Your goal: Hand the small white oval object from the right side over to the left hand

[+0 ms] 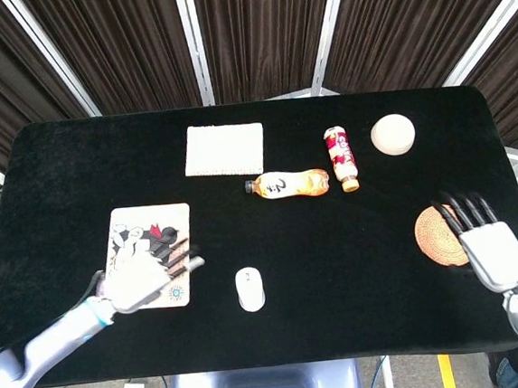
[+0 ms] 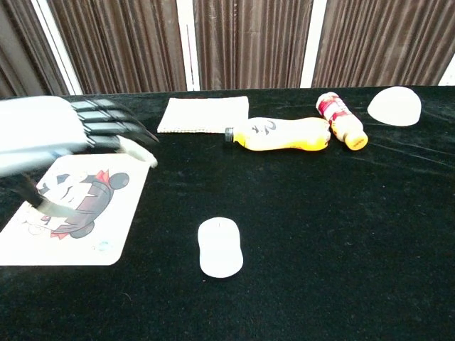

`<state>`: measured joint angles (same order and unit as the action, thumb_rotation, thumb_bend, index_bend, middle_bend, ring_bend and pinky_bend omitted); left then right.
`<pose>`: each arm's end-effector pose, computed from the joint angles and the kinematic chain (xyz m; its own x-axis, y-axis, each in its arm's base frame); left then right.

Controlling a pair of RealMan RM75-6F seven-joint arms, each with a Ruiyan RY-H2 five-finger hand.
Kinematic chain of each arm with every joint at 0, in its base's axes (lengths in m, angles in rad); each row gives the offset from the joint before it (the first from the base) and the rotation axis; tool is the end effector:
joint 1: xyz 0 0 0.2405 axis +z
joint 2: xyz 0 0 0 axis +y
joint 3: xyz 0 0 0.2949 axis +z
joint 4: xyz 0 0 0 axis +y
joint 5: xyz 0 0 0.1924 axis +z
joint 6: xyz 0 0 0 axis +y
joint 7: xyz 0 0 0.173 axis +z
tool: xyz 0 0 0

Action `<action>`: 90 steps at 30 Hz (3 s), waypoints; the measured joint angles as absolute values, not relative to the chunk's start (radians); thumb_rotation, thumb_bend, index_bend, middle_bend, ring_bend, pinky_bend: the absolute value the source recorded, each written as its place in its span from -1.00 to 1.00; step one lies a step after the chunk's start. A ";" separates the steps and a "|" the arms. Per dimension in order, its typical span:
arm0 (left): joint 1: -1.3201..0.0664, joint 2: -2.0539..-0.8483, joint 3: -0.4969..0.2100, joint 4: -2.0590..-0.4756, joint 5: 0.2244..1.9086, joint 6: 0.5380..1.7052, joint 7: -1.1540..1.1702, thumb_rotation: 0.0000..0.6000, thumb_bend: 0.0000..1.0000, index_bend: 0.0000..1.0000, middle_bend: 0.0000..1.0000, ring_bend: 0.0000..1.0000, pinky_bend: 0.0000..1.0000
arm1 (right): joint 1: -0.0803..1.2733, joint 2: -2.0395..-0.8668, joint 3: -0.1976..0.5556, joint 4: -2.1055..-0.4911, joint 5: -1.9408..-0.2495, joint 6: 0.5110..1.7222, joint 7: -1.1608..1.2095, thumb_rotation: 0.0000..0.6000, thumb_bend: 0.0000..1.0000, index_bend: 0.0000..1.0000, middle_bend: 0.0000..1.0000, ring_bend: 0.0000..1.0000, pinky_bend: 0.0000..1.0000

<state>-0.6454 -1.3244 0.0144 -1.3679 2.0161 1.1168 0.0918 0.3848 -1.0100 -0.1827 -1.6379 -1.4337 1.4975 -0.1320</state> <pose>-0.1917 0.3150 0.0398 0.7248 -0.0871 0.6834 0.3249 -0.8316 -0.4505 -0.3054 -0.2646 0.2045 0.6174 -0.0403 0.7857 -0.7762 -0.1935 0.6000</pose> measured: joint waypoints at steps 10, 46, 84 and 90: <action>-0.831 -1.527 0.025 -1.230 2.026 0.941 0.031 1.00 -1.00 -0.62 -0.88 -0.85 -0.85 | 0.246 -1.014 -0.155 -1.699 -1.390 1.553 -0.111 1.00 -1.00 -1.00 -1.00 -1.00 -1.00; -1.111 -1.623 0.156 -1.071 2.042 0.953 -0.058 1.00 -0.85 0.24 0.04 -0.07 -0.09 | 0.146 -1.031 -0.018 -1.689 -1.345 1.485 -0.170 1.00 -1.00 -1.00 -1.00 -1.00 -1.00; -0.844 -1.618 0.479 -0.217 2.209 1.555 -0.387 1.00 -0.85 0.27 0.04 -0.08 -0.10 | 0.119 -1.095 0.020 -1.704 -1.420 1.464 -0.309 1.00 -1.00 -1.00 -1.00 -1.00 -1.00; -0.859 -1.642 0.504 -0.183 2.219 1.557 -0.363 1.00 -0.84 0.14 -0.12 -0.22 -0.23 | 0.115 -1.091 0.027 -1.695 -1.411 1.456 -0.293 1.00 -1.00 -1.00 -1.00 -1.00 -1.00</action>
